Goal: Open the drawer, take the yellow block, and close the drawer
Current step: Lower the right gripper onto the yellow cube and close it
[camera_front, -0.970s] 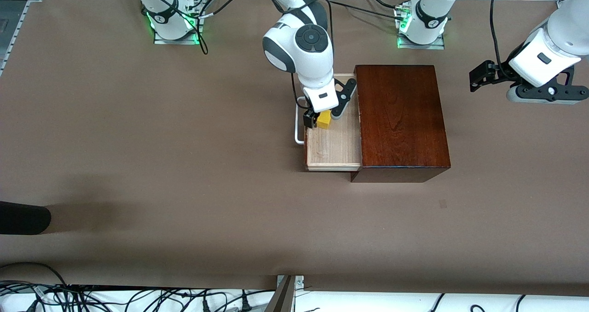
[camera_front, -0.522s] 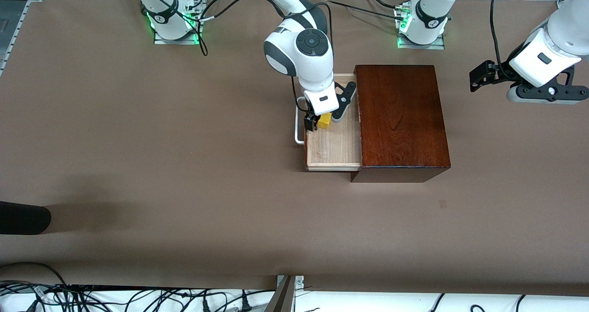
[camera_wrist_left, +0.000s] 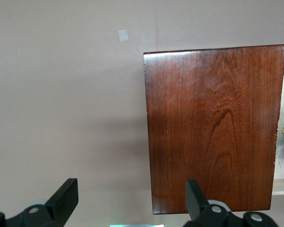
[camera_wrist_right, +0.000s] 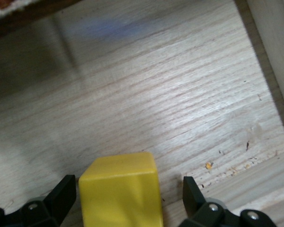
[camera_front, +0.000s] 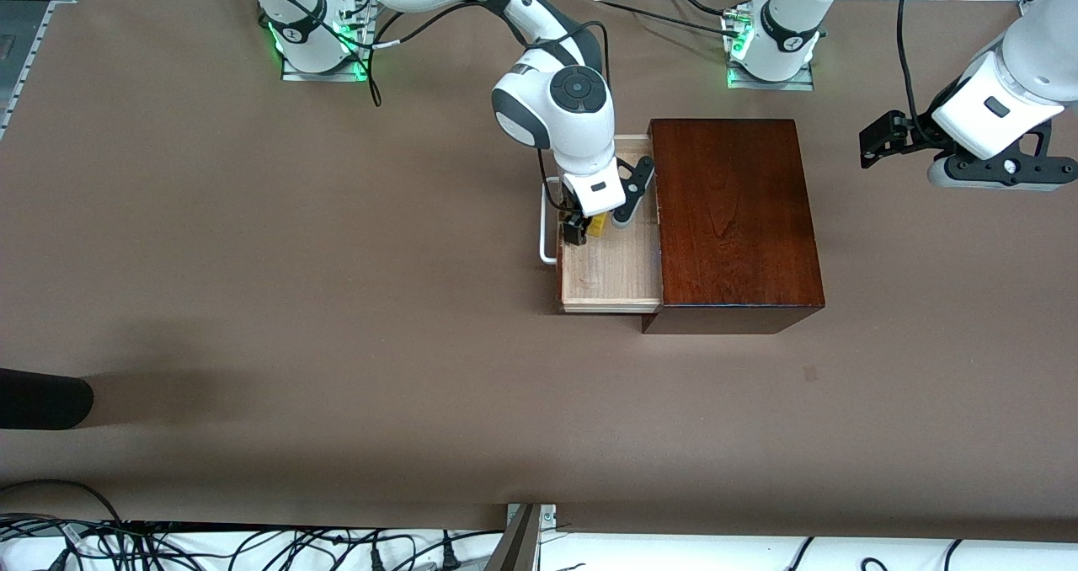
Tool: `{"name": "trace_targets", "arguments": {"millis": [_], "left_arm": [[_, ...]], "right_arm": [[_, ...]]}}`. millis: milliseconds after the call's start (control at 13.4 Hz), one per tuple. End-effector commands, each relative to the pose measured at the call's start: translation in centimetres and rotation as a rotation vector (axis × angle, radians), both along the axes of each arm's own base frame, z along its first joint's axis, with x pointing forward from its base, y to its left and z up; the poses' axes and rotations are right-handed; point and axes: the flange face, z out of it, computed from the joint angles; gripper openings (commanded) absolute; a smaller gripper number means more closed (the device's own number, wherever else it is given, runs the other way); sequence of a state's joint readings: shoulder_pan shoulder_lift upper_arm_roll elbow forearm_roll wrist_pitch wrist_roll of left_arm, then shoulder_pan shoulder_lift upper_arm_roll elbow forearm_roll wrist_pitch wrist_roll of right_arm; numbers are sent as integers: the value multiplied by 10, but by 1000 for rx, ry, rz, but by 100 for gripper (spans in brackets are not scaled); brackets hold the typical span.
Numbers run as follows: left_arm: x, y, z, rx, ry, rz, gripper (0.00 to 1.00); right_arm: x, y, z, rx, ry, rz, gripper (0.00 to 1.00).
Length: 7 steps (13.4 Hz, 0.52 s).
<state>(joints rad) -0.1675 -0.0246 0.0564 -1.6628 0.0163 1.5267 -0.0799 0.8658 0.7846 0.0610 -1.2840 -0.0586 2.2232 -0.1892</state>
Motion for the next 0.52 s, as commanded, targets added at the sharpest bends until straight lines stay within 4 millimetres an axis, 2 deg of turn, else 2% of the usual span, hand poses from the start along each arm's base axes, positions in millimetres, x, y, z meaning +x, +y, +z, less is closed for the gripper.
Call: {"name": "trace_targets", "arguments": {"millis": [0, 75, 149, 224, 448], "left_arm": [[2, 2, 5, -14, -5, -14, 100], [2, 2, 5, -14, -5, -14, 100], [2, 3, 5, -13, -4, -12, 100], [2, 3, 5, -13, -4, -12, 100], [2, 3, 5, -13, -3, -12, 100]], "right_arm": [[3, 4, 2, 1, -20, 0, 68], [4, 4, 2, 0, -20, 0, 47], [6, 2, 4, 1, -22, -4, 16], [6, 1, 4, -2, -20, -3, 1], [8, -3, 9, -26, -11, 5, 0]]}}
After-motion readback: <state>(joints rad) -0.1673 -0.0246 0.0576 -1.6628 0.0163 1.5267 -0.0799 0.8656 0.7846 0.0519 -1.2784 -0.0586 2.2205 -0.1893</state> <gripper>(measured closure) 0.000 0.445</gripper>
